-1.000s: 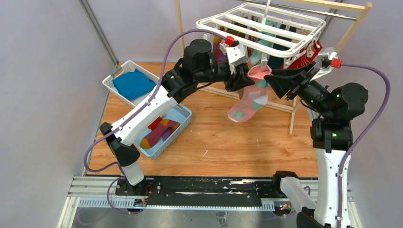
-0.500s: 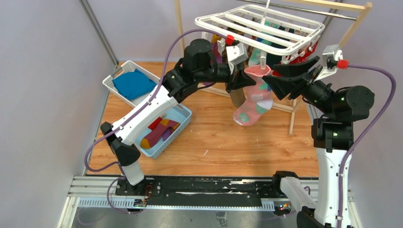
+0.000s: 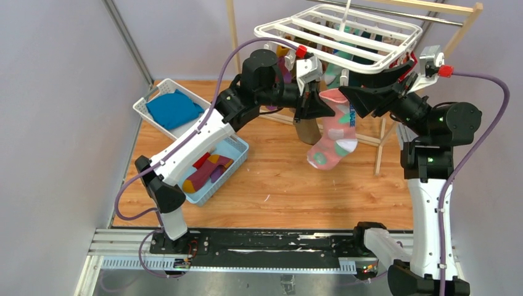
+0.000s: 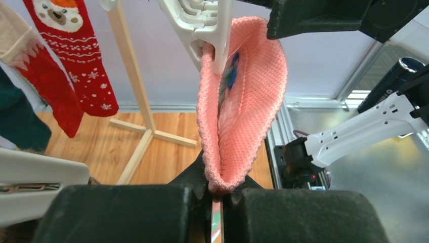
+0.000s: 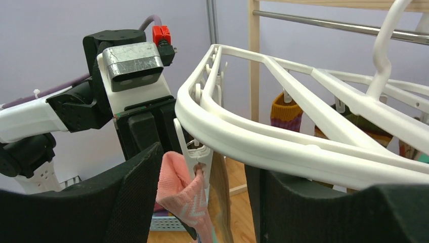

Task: Remove the socks clipped to the hanger
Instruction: Remove the sock from the hanger.

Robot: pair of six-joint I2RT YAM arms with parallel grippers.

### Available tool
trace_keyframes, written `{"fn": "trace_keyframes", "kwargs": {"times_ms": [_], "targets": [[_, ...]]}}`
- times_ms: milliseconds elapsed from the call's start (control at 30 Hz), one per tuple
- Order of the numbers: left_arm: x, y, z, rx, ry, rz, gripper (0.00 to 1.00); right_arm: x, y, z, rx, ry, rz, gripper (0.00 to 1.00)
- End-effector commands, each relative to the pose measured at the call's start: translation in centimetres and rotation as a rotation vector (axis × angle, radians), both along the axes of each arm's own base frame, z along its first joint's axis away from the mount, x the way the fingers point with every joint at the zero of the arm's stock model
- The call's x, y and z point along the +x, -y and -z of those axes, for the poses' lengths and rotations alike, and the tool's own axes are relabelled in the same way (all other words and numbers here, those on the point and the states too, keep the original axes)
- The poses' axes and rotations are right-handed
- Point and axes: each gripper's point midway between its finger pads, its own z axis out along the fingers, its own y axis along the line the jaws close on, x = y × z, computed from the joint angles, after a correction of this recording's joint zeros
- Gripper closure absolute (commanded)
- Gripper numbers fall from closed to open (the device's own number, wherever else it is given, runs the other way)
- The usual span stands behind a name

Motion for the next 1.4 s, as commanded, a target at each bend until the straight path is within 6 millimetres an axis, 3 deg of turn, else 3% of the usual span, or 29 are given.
{"fn": "trace_keyframes", "kwargs": {"times_ms": [0,333,567,900,1367], "targets": [[0.2,0.2,-1.3,-0.037,0.0,0.009,1.0,-0.8,-0.6,-1.8,0.048,0.053,-0.032,0.41],[0.4,0.5,-1.2,-0.036,-0.012,0.005,1.0,-0.1,-1.9,-0.9,0.067,0.023,-0.065,0.55],[0.4,0.5,-0.7,-0.029,-0.02,0.008,1.0,-0.4,-2.0,-1.7,0.079,0.048,-0.074,0.62],[0.2,0.3,-0.6,-0.026,-0.021,0.008,1.0,-1.0,-2.3,-2.3,0.112,0.048,-0.122,0.55],[0.2,0.1,-0.6,-0.024,-0.018,0.003,1.0,-0.2,-1.9,-2.0,0.131,0.022,-0.098,0.88]]}}
